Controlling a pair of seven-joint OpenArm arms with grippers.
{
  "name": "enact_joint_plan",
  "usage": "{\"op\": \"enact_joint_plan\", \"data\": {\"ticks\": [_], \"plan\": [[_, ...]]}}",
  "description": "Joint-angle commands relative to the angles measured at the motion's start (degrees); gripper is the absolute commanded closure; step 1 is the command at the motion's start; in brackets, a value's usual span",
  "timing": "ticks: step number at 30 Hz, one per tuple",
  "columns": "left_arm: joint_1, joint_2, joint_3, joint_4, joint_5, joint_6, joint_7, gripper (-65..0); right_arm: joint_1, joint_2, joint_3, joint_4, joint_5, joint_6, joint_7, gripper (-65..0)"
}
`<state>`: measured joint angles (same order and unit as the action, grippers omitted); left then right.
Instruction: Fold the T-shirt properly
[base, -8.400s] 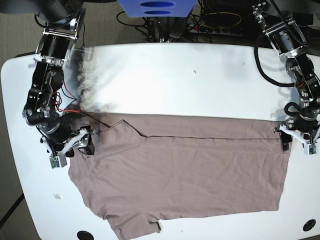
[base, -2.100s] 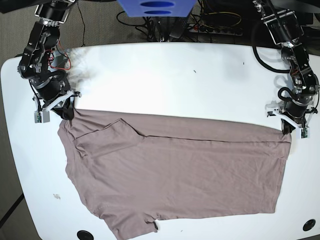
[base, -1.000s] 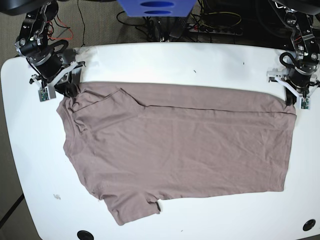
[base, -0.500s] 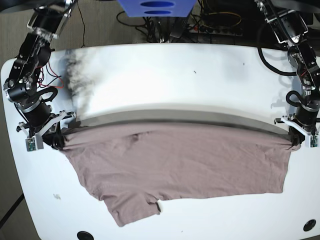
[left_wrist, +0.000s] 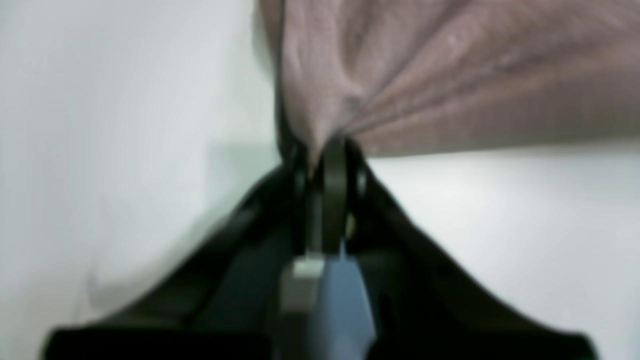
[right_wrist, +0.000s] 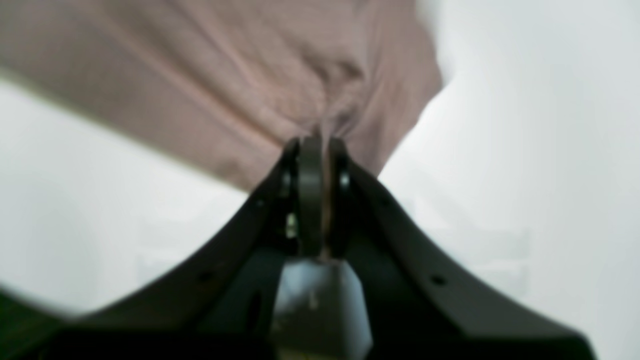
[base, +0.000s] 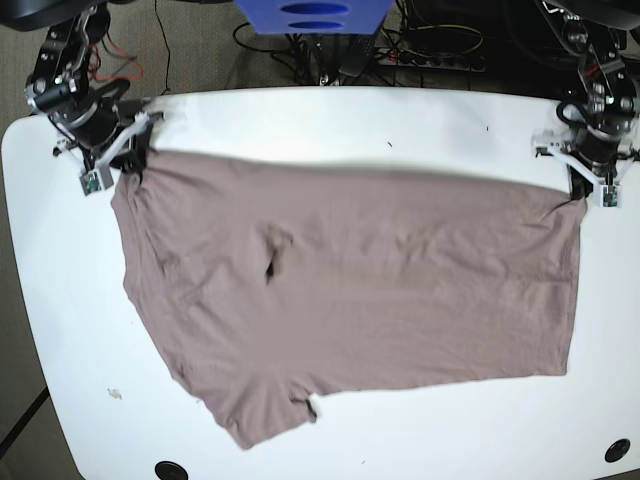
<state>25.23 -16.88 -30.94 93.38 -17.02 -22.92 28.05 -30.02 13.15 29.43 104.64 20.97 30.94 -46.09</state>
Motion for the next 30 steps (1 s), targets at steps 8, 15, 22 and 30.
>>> {"op": "enact_joint_plan", "data": {"ticks": [8,15,22,30], "plan": [[-2.17,-0.88,-1.30,0.14,0.16,0.34,1.43,-0.8,1.03,0.61,0.40,4.23,0.88,-0.23,2.82,0.0],[-13.69,-0.50,-2.55,-1.63,-2.77,0.68,6.36,-0.6,14.24,1.40,-2.50,-0.02,0.70,-0.11,0.73,0.0],[-9.82,1.07,-3.33,0.32,-3.50,0.73,4.76,-0.9,12.28,0.77,-2.02,-1.81,0.69,0.03,1.48,0.0],[-5.29,0.82,-4.11,3.01,-2.48,0.44,3.04,-0.5,7.71,0.94,-1.59,-1.20,0.07,-0.30,1.62,0.0]]}}
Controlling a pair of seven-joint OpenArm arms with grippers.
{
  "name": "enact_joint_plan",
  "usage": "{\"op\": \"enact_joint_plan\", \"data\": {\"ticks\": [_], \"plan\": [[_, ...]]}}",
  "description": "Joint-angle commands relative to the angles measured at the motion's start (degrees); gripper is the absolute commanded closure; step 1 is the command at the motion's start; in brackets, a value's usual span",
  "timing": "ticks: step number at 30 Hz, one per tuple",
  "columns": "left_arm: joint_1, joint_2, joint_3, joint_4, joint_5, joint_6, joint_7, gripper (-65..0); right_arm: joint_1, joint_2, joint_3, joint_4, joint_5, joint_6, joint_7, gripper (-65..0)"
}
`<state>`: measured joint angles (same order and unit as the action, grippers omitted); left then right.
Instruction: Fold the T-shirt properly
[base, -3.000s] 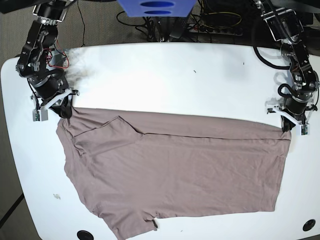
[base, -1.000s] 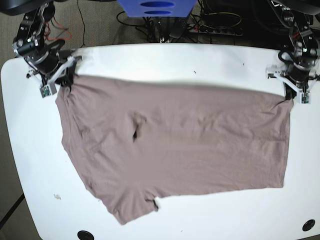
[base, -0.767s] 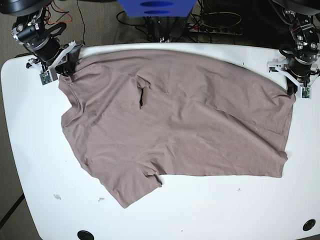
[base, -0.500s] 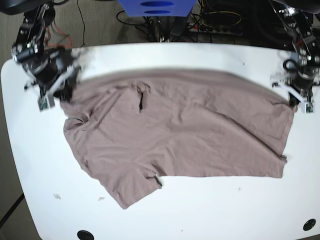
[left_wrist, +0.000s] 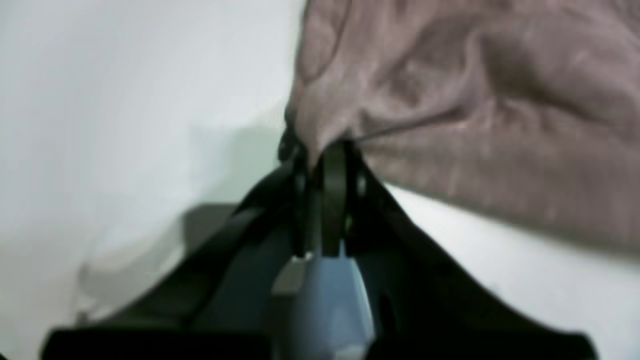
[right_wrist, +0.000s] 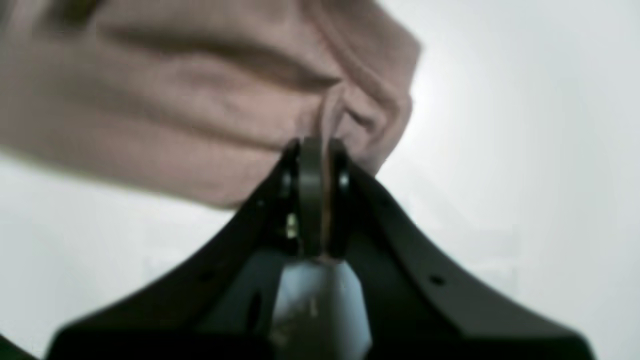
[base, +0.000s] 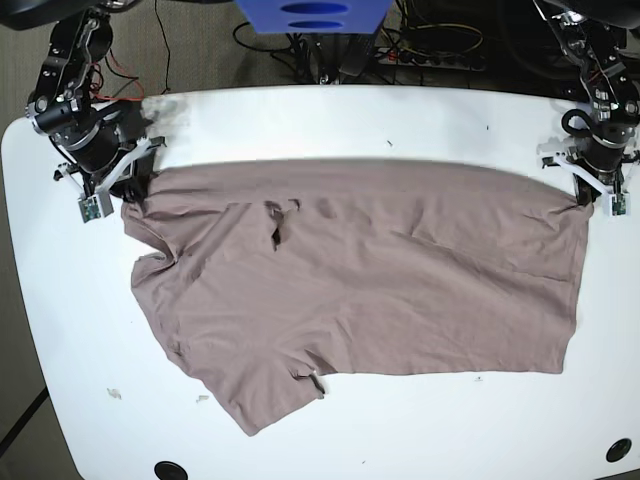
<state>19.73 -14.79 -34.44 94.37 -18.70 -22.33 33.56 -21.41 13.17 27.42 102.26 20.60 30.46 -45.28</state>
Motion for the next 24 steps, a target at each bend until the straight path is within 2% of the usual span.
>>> {"op": "enact_joint_plan", "data": {"ticks": [1,4,10,14,20,24], "plan": [[0.61,-1.26,-0.73,2.11,-0.81,-0.17,-2.58,-0.6,-1.30,0.90,0.41,1.21,0.42,0.17,0.85,0.0],[1.92,-1.17,-1.10,2.26,-0.96,-0.10,-2.97,-0.7,-2.48,0.88,0.61,1.28,0.37,0.21,0.93,0.0],[6.69,-2.31,-0.11,1.21,-0.93,-0.14,-7.24,-12.2,-4.71,0.67,1.50,1.80,0.01,0.01,1.28,0.0],[7.29,-2.59,0.19,0.96,-0.80,-0.08,-8.75,-16.5,-4.41,0.74,1.77,1.69,0.02,-0.15,1.24,0.0],[3.56,-3.37,-0.36,0.33,-1.39,-0.67,-2.17,-14.8,1.29,1.26,1.73,0.64,-0.07,-0.48,0.15,0.0],[1.84,-3.48,-0.42,0.59,-1.51,-0.54,1.10,-16.4,2.19,1.27,2.24,0.66,0.03,-0.53,0.03,0.0]]}}
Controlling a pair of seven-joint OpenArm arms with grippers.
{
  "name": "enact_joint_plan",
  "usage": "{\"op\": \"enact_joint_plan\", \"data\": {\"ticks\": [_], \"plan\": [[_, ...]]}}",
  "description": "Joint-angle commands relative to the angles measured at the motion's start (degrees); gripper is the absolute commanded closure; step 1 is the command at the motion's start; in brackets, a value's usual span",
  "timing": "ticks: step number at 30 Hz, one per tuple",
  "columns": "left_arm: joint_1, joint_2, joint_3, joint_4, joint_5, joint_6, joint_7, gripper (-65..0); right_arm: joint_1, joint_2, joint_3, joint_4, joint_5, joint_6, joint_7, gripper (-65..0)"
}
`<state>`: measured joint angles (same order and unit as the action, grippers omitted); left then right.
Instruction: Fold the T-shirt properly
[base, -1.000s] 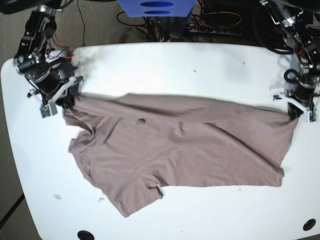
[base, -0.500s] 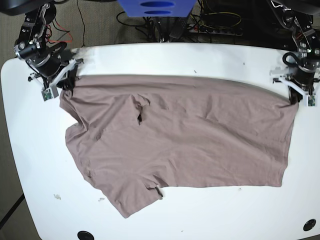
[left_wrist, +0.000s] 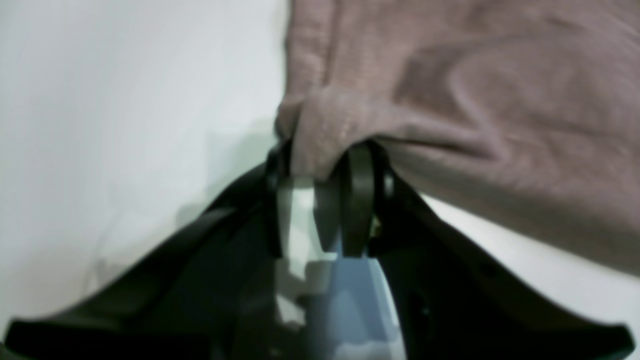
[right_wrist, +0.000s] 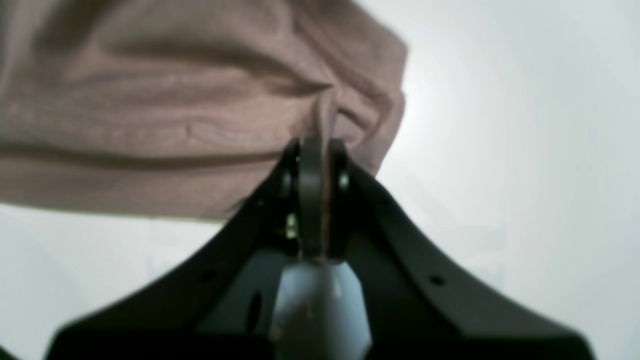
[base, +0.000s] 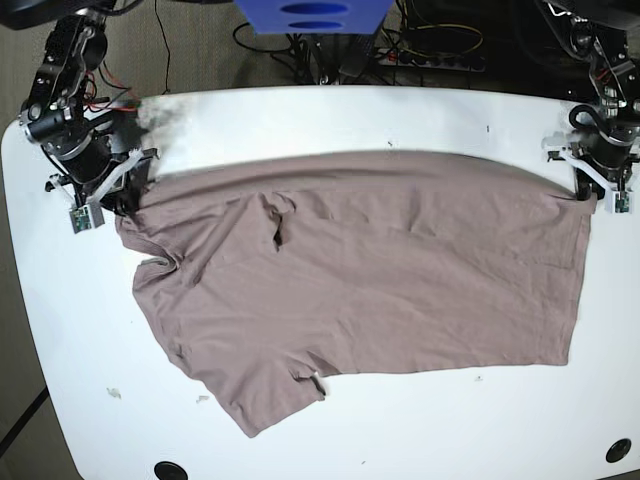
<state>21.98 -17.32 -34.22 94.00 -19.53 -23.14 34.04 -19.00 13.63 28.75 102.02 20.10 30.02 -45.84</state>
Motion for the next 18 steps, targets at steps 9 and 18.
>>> {"op": "enact_joint_plan", "data": {"ticks": [9,18], "plan": [[-5.54,0.92,-0.32,2.63,-0.47,0.40,3.81,-14.6,0.40,0.75,1.34,2.33,0.56,0.28,0.69,-0.3],[-5.91,2.81,0.22,3.20,0.56,0.47,-0.34,-1.8,-1.91,0.71,0.50,2.75,-0.04,0.40,1.04,-0.3]]}}
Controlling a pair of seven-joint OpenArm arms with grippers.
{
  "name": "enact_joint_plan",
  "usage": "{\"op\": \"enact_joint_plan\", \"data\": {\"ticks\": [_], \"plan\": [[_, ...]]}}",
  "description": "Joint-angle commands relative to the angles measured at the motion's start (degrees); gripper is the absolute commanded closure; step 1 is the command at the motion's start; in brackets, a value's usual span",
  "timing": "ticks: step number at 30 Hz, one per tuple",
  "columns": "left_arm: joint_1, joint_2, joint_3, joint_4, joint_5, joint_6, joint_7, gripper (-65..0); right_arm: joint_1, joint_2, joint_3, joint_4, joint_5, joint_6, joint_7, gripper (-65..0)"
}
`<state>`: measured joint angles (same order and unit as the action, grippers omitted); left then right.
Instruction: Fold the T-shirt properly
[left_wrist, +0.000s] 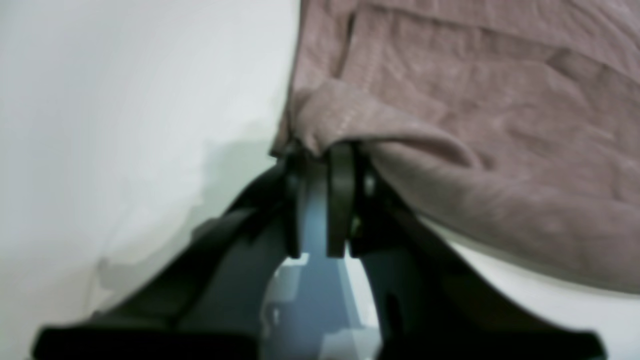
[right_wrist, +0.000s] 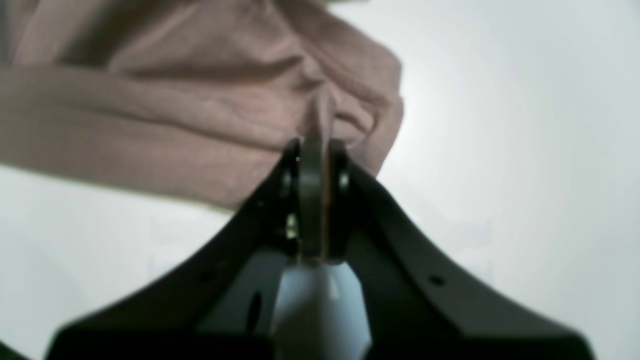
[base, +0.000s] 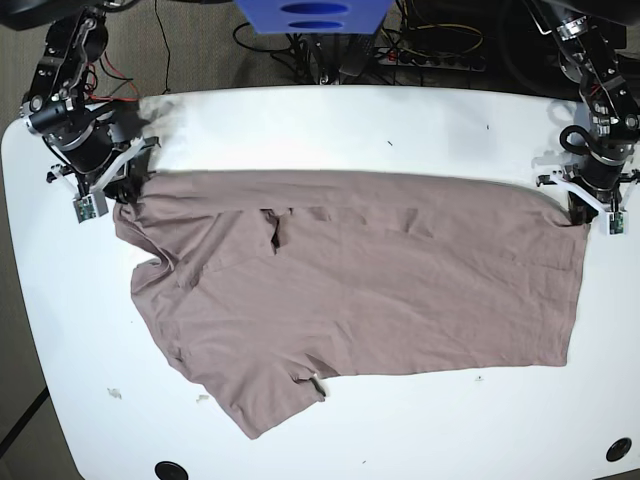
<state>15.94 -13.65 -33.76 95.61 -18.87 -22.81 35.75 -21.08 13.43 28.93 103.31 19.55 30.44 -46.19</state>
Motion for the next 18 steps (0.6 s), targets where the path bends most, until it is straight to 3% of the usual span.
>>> {"op": "enact_joint_plan", "data": {"ticks": [1,2,8,10,12,18], "plan": [[2.27,-0.89,-0.62,3.30,-0.53,0.24,-1.78,-3.4,-0.61,0.80,0.27,2.00,0.29,-0.04,1.05,-0.3],[4.41,-0.92,-1.00,5.01,-0.96,0.33,-1.51,-5.1,-1.39,0.68,0.22,2.54,0.07,-0.05,0.71,-0.3],[9.38,-0.41,-0.64,8.72,-0.93,-0.19,-3.75,-34.0,-2.70,0.70,0.01,3.13,0.26,-0.23,0.50,-0.3],[10.55,-0.28,-0.51,9.19,-1.00,-0.29,-4.34,-39.6,-3.01,0.59,-0.23,3.32,0.12,-0.31,0.37,-0.3],[14.14,-0.01,-0.27,9.66,-1.15,0.00,-4.16,-42.1,-3.83,0.25,-1.29,3.03,-0.28,-0.28,0.32,-0.2],[16.07,0.21,-0.45,9.52,-1.63,-0.05,-3.68,-35.9,-4.61,0.11,-1.51,3.02,-0.21,-0.18,0.30,-0.2]]}}
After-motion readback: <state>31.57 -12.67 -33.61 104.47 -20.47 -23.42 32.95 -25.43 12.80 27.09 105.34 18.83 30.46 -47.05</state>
